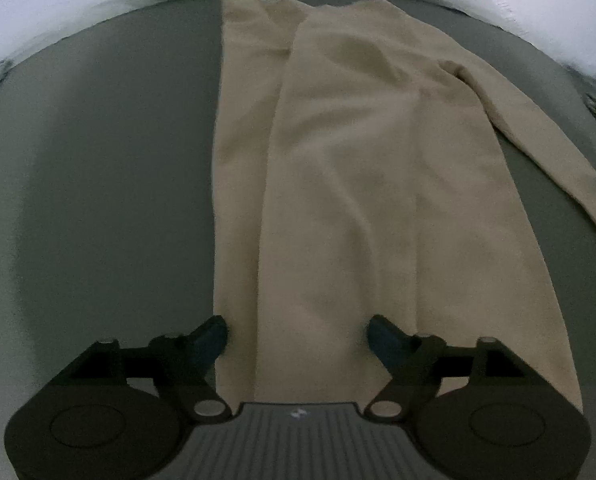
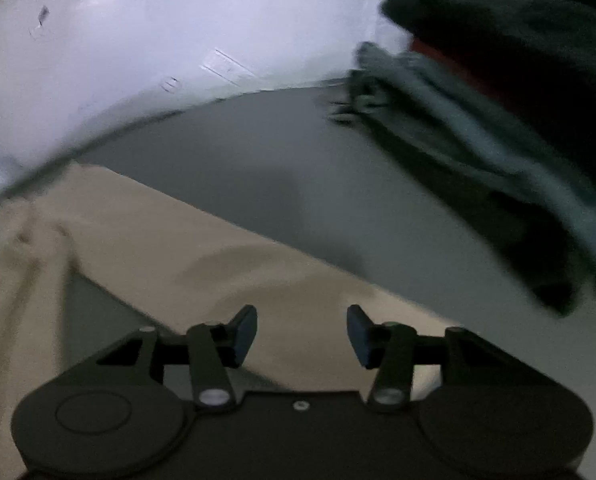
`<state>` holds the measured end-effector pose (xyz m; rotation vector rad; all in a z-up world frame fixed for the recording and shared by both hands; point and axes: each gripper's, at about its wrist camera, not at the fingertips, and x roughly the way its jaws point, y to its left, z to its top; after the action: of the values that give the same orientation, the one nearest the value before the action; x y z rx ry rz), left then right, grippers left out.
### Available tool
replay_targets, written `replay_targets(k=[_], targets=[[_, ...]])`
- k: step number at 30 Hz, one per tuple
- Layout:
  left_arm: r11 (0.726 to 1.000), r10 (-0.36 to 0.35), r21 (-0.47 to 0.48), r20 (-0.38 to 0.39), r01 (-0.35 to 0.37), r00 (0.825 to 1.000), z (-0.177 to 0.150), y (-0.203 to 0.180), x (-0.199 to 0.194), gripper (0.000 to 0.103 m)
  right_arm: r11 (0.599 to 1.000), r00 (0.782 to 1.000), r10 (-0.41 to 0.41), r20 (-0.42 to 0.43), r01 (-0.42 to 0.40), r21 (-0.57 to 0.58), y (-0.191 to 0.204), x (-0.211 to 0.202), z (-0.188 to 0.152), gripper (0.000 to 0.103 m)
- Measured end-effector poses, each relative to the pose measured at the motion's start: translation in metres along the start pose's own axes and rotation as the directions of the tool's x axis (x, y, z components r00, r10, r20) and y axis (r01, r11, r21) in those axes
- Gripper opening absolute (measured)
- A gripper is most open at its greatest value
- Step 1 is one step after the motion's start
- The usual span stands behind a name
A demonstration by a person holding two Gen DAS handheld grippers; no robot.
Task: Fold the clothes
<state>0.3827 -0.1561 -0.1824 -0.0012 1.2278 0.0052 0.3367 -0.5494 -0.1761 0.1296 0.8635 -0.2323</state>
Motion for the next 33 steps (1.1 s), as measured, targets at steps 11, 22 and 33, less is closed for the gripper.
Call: replay_targets(k=[11, 22, 33], targets=[[0.994, -0.01, -0.111, -0.036, 0.006, 0.999, 0.003, 0.008, 0.014, 0.103, 1.0, 0.999, -0.004, -0.052, 0.005, 0.029, -0.052, 0.03, -0.001, 0.062], [0.994, -0.008, -0.113, -0.021, 0.006, 1.0, -0.002, 0.008, 0.011, 0.103, 0.976, 0.985, 0.148, -0.089, -0.131, 0.174, -0.046, 0.03, 0.012, 0.004], [0.994, -0.01, -0.108, -0.019, 0.008, 1.0, -0.007, 0.011, 0.006, 0.103, 0.592, 0.778, 0.622, 0.09, -0.541, 0.597, -0.02, 0.038, 0.009, 0.004]])
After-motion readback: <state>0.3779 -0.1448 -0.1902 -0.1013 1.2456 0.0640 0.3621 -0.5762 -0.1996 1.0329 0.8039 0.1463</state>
